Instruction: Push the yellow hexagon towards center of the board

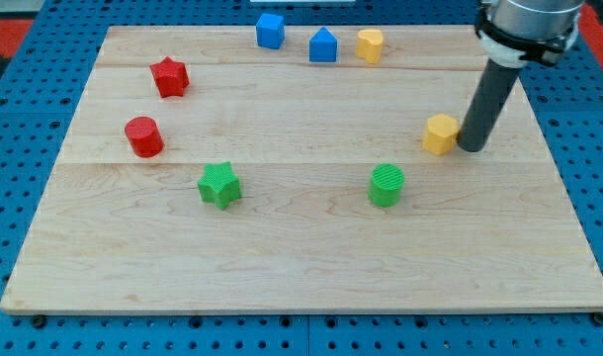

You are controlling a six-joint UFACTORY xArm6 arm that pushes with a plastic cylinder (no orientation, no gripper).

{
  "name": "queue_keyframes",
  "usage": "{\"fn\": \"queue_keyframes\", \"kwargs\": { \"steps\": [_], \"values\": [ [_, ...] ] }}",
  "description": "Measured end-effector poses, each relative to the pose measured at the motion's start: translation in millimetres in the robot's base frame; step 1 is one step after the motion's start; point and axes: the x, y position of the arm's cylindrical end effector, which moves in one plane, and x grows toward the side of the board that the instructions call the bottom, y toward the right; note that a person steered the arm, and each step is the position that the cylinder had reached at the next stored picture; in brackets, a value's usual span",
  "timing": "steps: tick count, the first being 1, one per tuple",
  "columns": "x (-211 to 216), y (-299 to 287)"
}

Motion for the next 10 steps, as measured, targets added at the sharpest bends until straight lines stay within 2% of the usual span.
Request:
{"fn": "queue_keyframes", "kwargs": {
  "steps": [1,3,4,6,8,9,10],
  "values": [
    [-9,-11],
    [-13,12],
    [-32,-7],
    [-40,-68],
    [-27,9],
    [-8,-26],
    [-9,-55]
  ]
}}
